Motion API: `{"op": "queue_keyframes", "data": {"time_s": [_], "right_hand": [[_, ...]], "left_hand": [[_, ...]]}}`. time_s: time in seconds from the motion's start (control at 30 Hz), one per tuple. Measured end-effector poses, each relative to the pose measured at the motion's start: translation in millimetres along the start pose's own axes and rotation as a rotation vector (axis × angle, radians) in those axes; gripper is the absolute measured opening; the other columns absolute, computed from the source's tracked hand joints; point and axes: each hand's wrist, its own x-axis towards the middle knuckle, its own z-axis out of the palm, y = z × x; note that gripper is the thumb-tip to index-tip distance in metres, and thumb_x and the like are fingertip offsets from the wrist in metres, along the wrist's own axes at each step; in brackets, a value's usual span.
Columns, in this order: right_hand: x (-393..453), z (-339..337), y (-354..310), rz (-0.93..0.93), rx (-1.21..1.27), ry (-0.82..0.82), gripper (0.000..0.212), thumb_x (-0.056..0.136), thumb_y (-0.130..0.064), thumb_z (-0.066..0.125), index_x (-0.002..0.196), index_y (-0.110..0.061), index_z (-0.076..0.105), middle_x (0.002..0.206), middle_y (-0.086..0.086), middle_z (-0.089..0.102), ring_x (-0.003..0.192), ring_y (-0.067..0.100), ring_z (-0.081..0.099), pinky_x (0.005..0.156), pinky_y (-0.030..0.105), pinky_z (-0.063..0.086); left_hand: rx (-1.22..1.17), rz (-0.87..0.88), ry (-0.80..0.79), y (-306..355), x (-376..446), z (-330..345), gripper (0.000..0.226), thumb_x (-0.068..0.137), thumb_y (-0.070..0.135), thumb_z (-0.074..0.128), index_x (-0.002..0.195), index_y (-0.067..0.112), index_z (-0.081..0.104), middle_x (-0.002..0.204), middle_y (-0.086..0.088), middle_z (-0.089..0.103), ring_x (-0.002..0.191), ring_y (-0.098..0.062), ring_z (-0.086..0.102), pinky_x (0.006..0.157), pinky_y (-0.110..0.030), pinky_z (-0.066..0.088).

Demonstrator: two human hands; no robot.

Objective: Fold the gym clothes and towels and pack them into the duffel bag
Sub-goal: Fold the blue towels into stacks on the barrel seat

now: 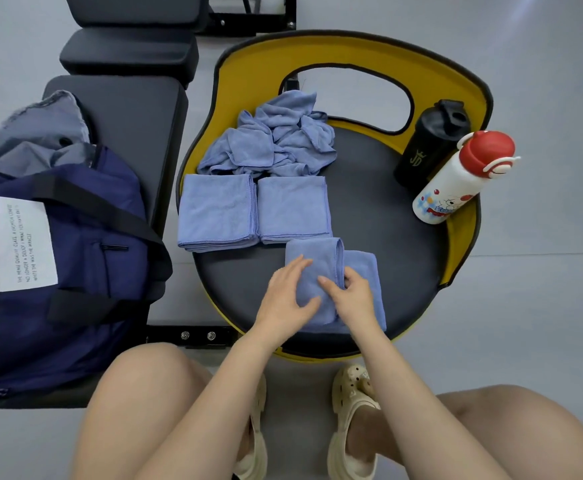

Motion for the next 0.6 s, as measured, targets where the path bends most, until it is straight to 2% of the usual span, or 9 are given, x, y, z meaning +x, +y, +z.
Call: {"op": "queue_keyframes", "data": {"time_s": [0.07, 0.1, 0.17, 0.27, 0.33, 0.4, 0.47, 0.53, 0.6], "right_hand": [[2, -10, 1, -0.003, -0.054, 0.043, 0.011, 0.090, -0.019, 0.063, 0.087, -0.012, 0.056, 0.078, 0.001, 0.059, 0.075, 0.017, 0.055, 0.064, 0.016, 0.043], [2, -15, 1, -0.006, -0.083, 0.066, 0.010, 0.091, -0.020, 0.062, 0.091, -0.012, 0.056, 0.079, 0.000, 0.058, 0.074, 0.016, 0.053, 0.060, 0.009, 0.040], [3, -26, 4, -0.004, -0.153, 0.097, 0.012, 0.093, -0.022, 0.059, 0.094, -0.010, 0.056, 0.080, 0.001, 0.057, 0.073, 0.016, 0.051, 0.055, 0.006, 0.038], [6, -37, 12, 0.003, -0.212, 0.136, 0.019, 0.094, -0.023, 0.057, 0.090, -0.005, 0.056, 0.079, 0.006, 0.060, 0.074, 0.021, 0.053, 0.054, 0.015, 0.037], [8, -44, 17, 0.011, -0.251, 0.177, 0.019, 0.094, -0.023, 0.056, 0.092, -0.004, 0.057, 0.081, 0.004, 0.060, 0.078, 0.024, 0.055, 0.061, 0.025, 0.038], [9, -49, 24, 0.029, -0.303, 0.207, 0.018, 0.095, -0.023, 0.055, 0.097, -0.006, 0.058, 0.086, 0.002, 0.060, 0.086, 0.026, 0.058, 0.069, 0.029, 0.040], [8, -48, 32, 0.044, -0.346, 0.236, 0.020, 0.094, -0.024, 0.056, 0.107, -0.009, 0.057, 0.097, 0.003, 0.062, 0.094, 0.026, 0.059, 0.076, 0.034, 0.047], [7, -45, 36, 0.045, -0.461, 0.280, 0.035, 0.092, -0.025, 0.060, 0.123, -0.011, 0.052, 0.118, 0.006, 0.057, 0.106, 0.026, 0.056, 0.085, 0.039, 0.050], [6, -43, 38, -0.060, -0.691, 0.342, 0.046, 0.087, -0.022, 0.067, 0.128, -0.009, 0.051, 0.125, 0.009, 0.053, 0.111, 0.028, 0.054, 0.087, 0.041, 0.049]], "left_hand": [[0.116, 0.059, -0.091, -4, -2, 5, 0.062, 0.091, 0.028, 0.060, 0.146, 0.016, 0.032, 0.153, 0.008, 0.023, 0.144, -0.009, 0.012, 0.117, -0.026, 0.012], [0.138, 0.047, -0.072, -4, 1, 8, 0.058, 0.096, 0.028, 0.052, 0.147, 0.015, 0.028, 0.156, 0.006, 0.018, 0.145, -0.010, 0.007, 0.119, -0.030, 0.012], [0.250, 0.015, -0.020, -1, 11, 14, 0.051, 0.102, 0.024, 0.035, 0.150, 0.013, 0.020, 0.159, 0.004, 0.012, 0.147, -0.011, 0.003, 0.119, -0.029, 0.010], [0.468, 0.064, -0.089, 3, 26, 25, 0.053, 0.104, 0.028, 0.023, 0.152, 0.015, 0.004, 0.160, 0.003, -0.003, 0.146, -0.010, -0.006, 0.118, -0.027, 0.000], [0.565, 0.082, -0.153, 3, 30, 34, 0.057, 0.103, 0.034, 0.021, 0.152, 0.014, -0.002, 0.159, 0.002, -0.008, 0.146, -0.011, -0.010, 0.117, -0.028, -0.005], [0.660, 0.096, -0.179, -2, 32, 44, 0.060, 0.102, 0.041, 0.017, 0.151, 0.014, -0.005, 0.159, 0.001, -0.010, 0.146, -0.012, -0.012, 0.116, -0.030, -0.009], [0.730, 0.118, -0.177, -8, 31, 52, 0.065, 0.096, 0.049, 0.002, 0.151, 0.014, -0.006, 0.159, 0.001, -0.012, 0.145, -0.013, -0.015, 0.114, -0.031, -0.014], [0.758, 0.127, -0.197, -10, 30, 57, 0.082, 0.080, 0.053, -0.016, 0.151, 0.015, -0.005, 0.159, 0.002, -0.012, 0.145, -0.013, -0.015, 0.111, -0.031, -0.016], [0.734, 0.098, -0.214, -8, 32, 58, 0.086, 0.076, 0.050, -0.018, 0.152, 0.013, 0.000, 0.159, 0.001, -0.006, 0.146, -0.014, -0.009, 0.112, -0.029, -0.013]]}}
